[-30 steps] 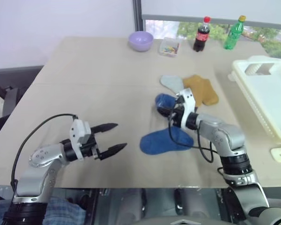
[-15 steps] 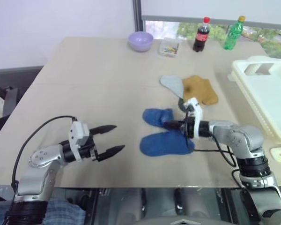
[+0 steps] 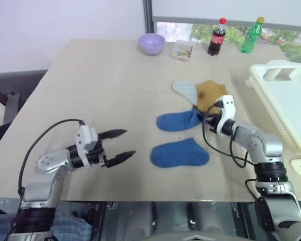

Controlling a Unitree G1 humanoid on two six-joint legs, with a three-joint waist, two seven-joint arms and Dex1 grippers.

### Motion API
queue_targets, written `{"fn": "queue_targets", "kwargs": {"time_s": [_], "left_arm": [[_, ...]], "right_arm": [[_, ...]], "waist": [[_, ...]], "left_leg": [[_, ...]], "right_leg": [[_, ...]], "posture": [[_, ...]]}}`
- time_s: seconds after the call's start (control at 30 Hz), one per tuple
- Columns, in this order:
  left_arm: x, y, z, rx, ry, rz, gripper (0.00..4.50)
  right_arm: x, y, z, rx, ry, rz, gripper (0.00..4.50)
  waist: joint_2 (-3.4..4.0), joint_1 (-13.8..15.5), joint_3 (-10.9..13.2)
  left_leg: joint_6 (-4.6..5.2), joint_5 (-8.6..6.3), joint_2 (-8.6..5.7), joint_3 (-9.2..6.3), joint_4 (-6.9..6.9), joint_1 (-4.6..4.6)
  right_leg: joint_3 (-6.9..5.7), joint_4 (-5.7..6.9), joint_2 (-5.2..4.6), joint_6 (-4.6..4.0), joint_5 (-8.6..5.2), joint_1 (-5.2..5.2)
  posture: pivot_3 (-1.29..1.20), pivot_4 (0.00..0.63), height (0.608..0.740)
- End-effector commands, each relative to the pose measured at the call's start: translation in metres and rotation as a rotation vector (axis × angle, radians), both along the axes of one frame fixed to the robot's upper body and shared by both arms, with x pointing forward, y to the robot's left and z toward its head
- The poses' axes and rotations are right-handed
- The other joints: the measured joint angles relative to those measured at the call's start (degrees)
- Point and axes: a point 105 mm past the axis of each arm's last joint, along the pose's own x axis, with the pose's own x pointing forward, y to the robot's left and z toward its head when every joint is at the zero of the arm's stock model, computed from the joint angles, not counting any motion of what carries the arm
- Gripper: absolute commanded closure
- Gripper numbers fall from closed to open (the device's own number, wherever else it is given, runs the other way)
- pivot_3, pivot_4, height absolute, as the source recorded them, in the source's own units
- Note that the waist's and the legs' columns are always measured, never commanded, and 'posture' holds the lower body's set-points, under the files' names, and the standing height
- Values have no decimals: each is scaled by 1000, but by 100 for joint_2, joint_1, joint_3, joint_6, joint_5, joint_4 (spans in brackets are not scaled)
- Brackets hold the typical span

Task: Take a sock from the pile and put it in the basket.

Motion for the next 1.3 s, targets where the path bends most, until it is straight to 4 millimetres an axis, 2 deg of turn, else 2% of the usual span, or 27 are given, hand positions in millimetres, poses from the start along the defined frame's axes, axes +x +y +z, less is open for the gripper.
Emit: {"fn": "queue_targets", "kwargs": {"time_s": [0.03, 0.17, 0.27, 0.47, 0.57, 0.67, 0.87, 0.97, 1.03, 1.1, 1.2, 1.3], "left_arm": [[17, -5, 7, -59, 2, 86, 0], [48, -18, -10, -95, 183, 288, 0], [62, -29, -14, -76, 266, 358, 0], [90, -55, 0, -193, 375, 372, 0], [98, -65, -1, -104, 330, 353, 0], [102, -67, -17, 54, 292, 357, 0], [109, -56, -33, 158, 319, 433, 0], [108, -52, -41, 207, 341, 456, 838], [108, -50, -47, 249, 342, 463, 1747], [107, -51, -49, 264, 339, 460, 2462], [104, -53, -50, 258, 344, 451, 3193], [101, -56, -50, 236, 353, 438, 4413]], "right_arm": [[-9, 4, 9, 7, -27, 39, 4367], [-17, 1, 2, -6, -12, 40, 4367], [-18, -1, 0, -22, -7, 36, 4367], [-22, 2, -4, -32, -4, 39, 4367], [-23, 4, -7, -37, -3, 41, 4367], [-24, 4, -8, -38, -4, 36, 4367], [-25, -2, -9, -50, -11, 9, 4367], [-26, -1, -10, -50, -12, 8, 4500], [-26, 0, -10, -49, -12, 8, 4500], [-26, -1, -10, -51, -12, 6, 4500], [-26, -2, -10, -54, -14, 4, 4500], [-26, -4, -9, -56, -16, 1, 4500]], "waist": [[0, 3, 0], [-2, 16, -1], [-4, 16, -2], [-6, 9, -2], [-6, -11, -2], [-6, -4, -2], [-6, 15, -6], [-6, 2, -8], [-4, -4, -10], [-5, -4, -12], [-5, 3, -15], [-5, 4, -16]], "left_leg": [[0, 0, 0, -1, 1, 0], [0, 0, -3, -9, 3, 1], [1, 1, -7, -12, 6, -1], [0, 1, -6, -19, 7, 0], [0, 2, -6, -20, 8, 0], [0, 2, -6, -21, 6, 1], [-1, 2, -5, -21, 10, 12], [-1, 4, -5, -22, 12, 23], [-3, 5, -4, -24, 12, 25], [-4, 6, -4, -25, 12, 25], [-4, 5, -4, -25, 12, 23], [-4, 5, -5, -22, 12, 22]], "right_leg": [[0, 0, 0, 1, 0, 1], [-1, 4, 3, 13, 7, 5], [-1, 3, 3, 21, 12, 7], [2, 4, 12, 24, 14, 8], [3, 4, 16, 24, 14, 9], [4, 4, 18, 23, 14, 9], [4, 4, 16, 22, 14, 21], [4, 5, 17, 22, 15, 30], [4, 7, 18, 22, 15, 30], [5, 9, 19, 24, 16, 29], [5, 9, 19, 24, 17, 29], [7, 7, 17, 25, 17, 29]], "posture": [[0, 150, 730], [0, 150, 730], [0, 150, 730], [0, 150, 730], [0, 150, 730], [0, 150, 730], [0, 150, 730], [0, 150, 730], [0, 150, 730], [0, 150, 730], [0, 150, 730], [0, 150, 730]]}}
